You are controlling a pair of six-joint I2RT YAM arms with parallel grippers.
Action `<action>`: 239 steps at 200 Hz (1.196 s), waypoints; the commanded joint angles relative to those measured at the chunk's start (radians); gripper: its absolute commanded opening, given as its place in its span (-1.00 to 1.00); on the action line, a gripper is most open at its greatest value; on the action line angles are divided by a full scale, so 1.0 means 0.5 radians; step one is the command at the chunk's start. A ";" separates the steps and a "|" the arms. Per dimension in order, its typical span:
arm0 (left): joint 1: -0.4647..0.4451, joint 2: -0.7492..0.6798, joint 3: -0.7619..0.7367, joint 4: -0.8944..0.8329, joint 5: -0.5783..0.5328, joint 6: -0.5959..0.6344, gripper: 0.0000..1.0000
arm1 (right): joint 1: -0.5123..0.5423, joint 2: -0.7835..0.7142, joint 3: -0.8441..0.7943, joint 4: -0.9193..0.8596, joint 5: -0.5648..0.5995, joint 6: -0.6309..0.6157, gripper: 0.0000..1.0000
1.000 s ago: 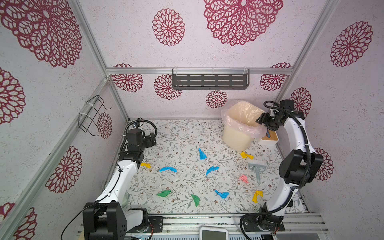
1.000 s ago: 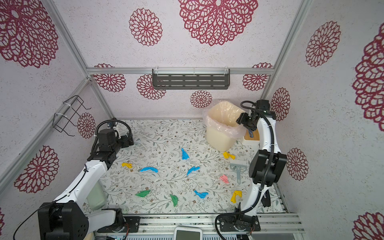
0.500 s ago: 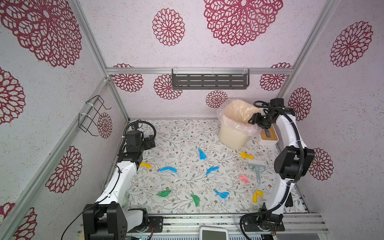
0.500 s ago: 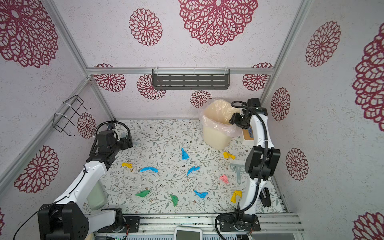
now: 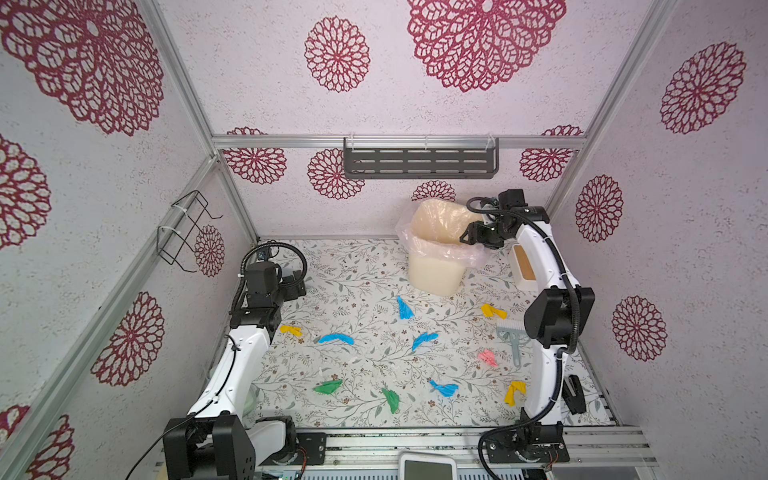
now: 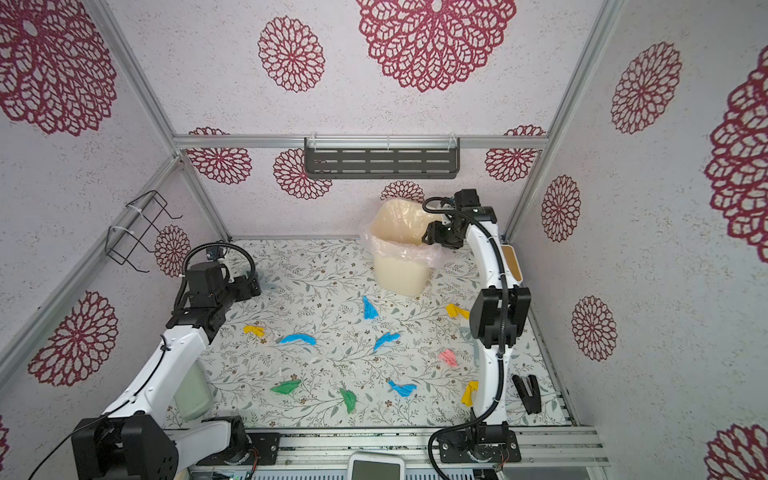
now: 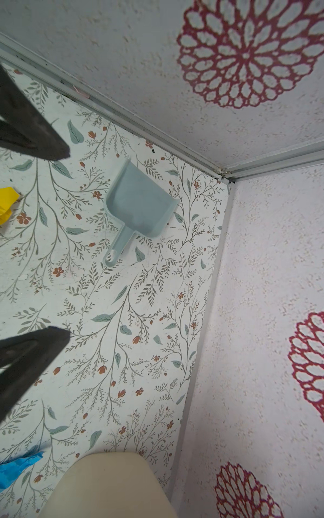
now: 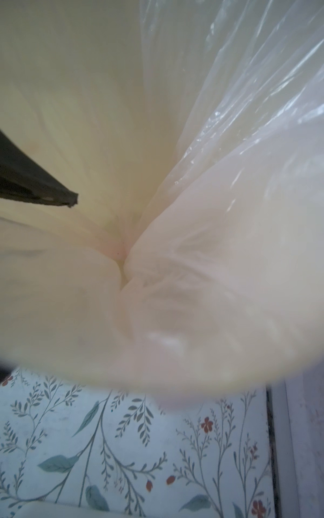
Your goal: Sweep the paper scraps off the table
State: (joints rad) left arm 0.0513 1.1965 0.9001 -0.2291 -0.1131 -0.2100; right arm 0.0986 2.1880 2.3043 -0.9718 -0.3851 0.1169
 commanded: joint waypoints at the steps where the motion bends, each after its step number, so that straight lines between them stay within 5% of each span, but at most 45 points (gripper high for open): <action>1: 0.021 -0.037 -0.016 -0.027 0.030 0.030 0.94 | 0.073 0.035 0.096 -0.055 -0.091 -0.047 0.21; 239: 0.025 -0.034 -0.007 -0.086 0.024 0.010 0.94 | 0.771 0.401 0.358 0.628 -0.285 0.293 0.28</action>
State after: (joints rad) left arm 0.0555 1.1957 0.9001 -0.2680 -0.0982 -0.2100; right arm 0.4572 2.3634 2.4645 -0.6868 -0.5018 0.2398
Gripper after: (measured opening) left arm 0.972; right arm 0.636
